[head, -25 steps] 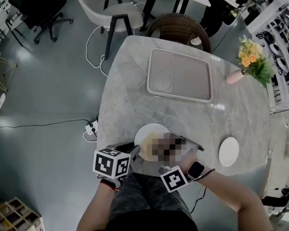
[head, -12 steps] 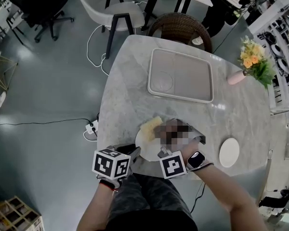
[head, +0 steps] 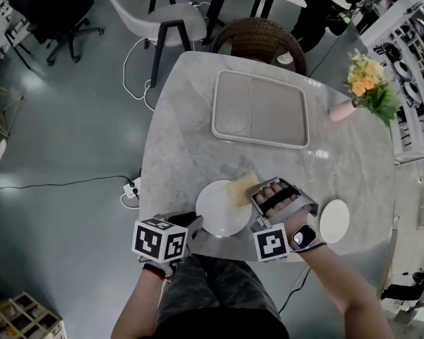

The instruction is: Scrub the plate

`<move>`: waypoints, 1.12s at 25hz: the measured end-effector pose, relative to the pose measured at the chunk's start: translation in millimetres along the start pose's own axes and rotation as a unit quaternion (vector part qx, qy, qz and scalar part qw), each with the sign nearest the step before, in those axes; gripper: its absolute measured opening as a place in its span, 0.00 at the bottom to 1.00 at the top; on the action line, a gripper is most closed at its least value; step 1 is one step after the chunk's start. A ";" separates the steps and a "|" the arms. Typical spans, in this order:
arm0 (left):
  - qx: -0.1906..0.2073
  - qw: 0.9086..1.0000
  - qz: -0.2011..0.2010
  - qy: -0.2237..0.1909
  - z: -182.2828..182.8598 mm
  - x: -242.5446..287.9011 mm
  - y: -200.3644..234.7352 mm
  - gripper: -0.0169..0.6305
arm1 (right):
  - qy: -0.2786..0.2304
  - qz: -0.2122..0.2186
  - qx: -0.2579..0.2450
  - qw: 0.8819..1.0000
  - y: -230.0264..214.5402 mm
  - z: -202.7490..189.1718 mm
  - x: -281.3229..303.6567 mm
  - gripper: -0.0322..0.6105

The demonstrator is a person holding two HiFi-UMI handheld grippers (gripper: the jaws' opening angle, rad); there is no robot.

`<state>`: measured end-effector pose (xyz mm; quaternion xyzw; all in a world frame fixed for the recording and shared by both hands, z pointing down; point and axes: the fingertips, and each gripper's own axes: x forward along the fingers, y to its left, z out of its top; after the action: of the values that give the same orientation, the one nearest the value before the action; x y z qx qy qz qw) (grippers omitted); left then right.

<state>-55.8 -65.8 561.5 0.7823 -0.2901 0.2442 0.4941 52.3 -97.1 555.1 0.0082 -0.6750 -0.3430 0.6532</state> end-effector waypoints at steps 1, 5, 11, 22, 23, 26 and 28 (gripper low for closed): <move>-0.001 1.000 -0.001 0.001 0.0 0.0 -0.1 0.15 | 0.000 0.005 0.000 1.000 5.2 -1.8 -2.0 0.16; -0.002 1.000 -0.005 0.006 -1.1 0.7 -1.0 0.15 | 0.011 0.009 -0.033 0.999 20.3 -11.3 -12.2 0.16; 0.031 0.999 0.016 0.017 -4.2 -2.2 0.1 0.15 | 0.036 -0.002 -0.118 0.992 34.4 -21.9 -28.2 0.16; 0.120 0.990 0.071 0.032 -7.2 -9.6 8.0 0.14 | -0.014 0.026 -0.204 0.978 64.6 16.5 -42.8 0.16; 0.135 0.987 0.078 0.040 -8.6 -8.7 7.4 0.13 | -0.020 0.027 -0.213 0.977 64.1 21.8 -43.4 0.16; 0.206 0.969 0.114 0.072 -13.0 -5.3 8.2 0.12 | -0.039 0.025 -0.237 0.970 60.4 39.1 -43.2 0.16; 0.247 0.956 0.131 0.088 -13.6 -3.0 7.0 0.10 | -0.049 0.022 -0.253 0.966 56.1 49.3 -41.8 0.16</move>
<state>-64.1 -55.1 569.2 0.8107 -0.2760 0.4381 0.2731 39.2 -12.6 549.4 -0.1888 -0.5974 -0.4883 0.6075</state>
